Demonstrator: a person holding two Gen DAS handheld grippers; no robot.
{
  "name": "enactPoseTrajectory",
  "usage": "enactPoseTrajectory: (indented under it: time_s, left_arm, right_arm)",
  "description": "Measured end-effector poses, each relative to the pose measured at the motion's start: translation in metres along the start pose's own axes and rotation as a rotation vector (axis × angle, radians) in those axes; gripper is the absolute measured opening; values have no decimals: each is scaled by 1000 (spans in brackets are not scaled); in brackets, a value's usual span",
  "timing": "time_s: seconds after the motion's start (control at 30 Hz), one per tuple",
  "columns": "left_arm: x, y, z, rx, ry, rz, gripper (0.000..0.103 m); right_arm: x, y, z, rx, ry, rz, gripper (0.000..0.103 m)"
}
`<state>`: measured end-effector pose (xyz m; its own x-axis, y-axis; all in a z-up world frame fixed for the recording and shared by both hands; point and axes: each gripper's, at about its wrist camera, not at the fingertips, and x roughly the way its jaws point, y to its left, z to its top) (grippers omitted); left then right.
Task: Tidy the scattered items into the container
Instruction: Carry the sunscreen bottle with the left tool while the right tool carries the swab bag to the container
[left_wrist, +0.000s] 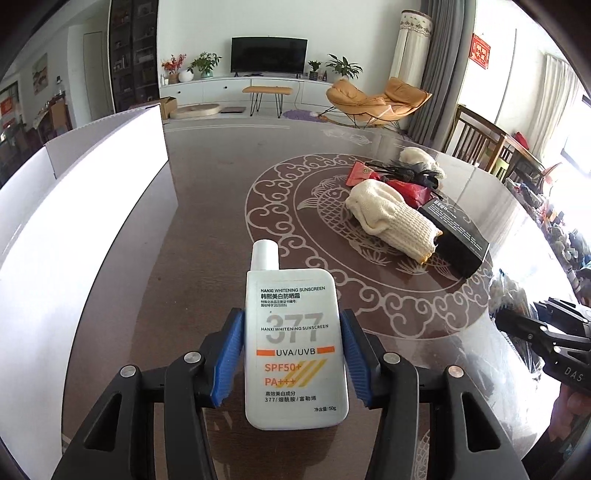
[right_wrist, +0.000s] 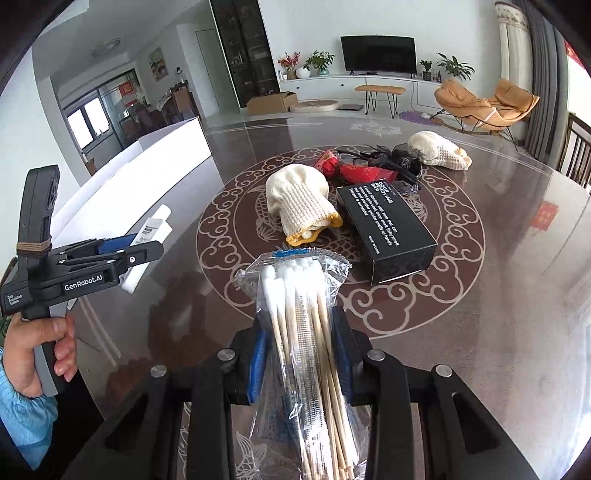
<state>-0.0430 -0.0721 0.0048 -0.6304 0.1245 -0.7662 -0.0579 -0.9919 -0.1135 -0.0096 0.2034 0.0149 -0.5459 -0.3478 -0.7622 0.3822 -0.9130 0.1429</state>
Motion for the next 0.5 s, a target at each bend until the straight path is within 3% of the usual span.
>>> enactPoseTrajectory:
  time_s: [0.23,0.37,0.5]
  left_arm:
    - [-50,31,4,-64,-51,-33,51]
    - [-100,89,26,-114,-116,6,51]
    - [-131,171,54,-167,-139,118,51]
  right_arm:
    - [-3,42,21,-56,1,37,32]
    - [-5,98,73,-114,-47,128,32]
    - [-1,176,144,-170,-109,268,32]
